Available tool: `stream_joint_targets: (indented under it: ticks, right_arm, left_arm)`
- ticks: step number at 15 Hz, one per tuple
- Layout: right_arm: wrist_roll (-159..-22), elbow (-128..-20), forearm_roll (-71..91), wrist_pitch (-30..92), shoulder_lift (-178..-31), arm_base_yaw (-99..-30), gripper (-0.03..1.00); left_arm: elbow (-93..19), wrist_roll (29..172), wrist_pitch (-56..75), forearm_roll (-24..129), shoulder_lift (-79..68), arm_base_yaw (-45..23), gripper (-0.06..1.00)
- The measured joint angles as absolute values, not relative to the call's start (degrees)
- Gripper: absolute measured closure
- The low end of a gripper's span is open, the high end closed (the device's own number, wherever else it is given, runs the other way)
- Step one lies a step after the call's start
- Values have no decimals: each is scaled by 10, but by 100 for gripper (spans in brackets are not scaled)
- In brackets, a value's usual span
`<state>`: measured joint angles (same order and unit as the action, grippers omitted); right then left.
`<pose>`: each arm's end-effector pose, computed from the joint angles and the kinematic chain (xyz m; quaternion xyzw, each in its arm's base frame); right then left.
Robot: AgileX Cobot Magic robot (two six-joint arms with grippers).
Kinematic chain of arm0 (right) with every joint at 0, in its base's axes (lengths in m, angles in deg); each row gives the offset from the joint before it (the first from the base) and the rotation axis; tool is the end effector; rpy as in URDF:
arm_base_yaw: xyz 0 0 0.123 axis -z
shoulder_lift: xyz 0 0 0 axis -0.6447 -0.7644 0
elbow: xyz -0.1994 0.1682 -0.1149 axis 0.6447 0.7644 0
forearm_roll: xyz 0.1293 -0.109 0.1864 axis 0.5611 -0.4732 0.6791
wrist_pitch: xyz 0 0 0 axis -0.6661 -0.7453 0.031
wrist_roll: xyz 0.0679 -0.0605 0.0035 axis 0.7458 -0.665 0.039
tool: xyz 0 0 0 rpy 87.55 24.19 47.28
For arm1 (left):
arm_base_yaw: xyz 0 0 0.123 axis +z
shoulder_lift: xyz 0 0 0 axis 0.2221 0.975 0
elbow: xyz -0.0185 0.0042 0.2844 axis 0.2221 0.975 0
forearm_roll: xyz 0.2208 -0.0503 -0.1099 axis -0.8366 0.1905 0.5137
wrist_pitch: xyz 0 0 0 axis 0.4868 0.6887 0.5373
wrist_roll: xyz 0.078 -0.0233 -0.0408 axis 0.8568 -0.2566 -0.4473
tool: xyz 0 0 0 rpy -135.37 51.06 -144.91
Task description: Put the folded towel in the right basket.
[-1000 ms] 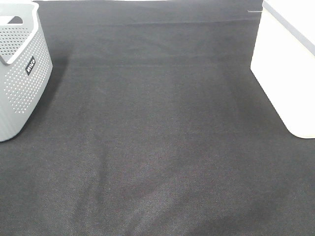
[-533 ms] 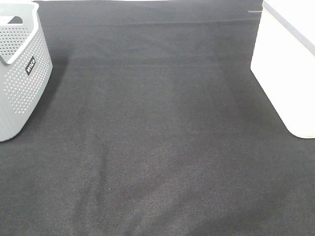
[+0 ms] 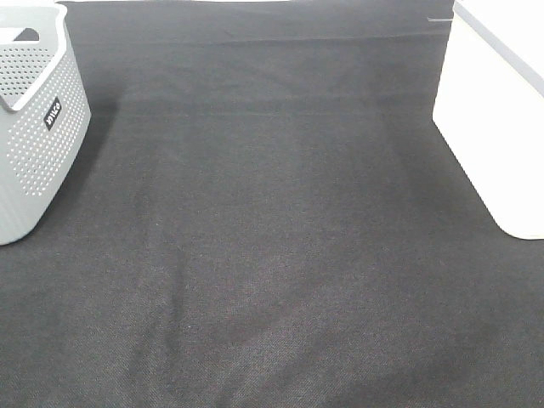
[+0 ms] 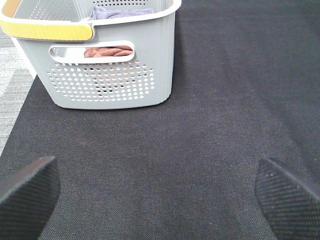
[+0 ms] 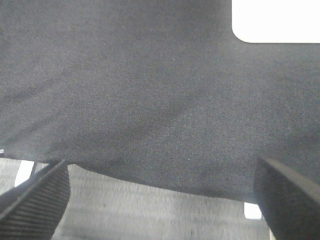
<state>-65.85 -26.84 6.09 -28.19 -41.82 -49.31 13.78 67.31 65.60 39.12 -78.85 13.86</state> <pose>0.0081 0.0069 0.2881 -0.0609 0.9073 0.0712 0.4099 -0.0057 -0.0006 0.2785 -0.0016 0.8478 0.0054 0.5303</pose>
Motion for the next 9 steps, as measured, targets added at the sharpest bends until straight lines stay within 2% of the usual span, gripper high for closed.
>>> stream_joint_targets:
  ticks: [4,9]
  right_arm:
    - [-660,-221,61,-284,-323,-493,0]
    - [-715,-201,63,-240,-313,-493,0]
  left_arm:
    - [138,673,656,391,-788,139,-4]
    - [138,673,656,391,-788,139,-4]
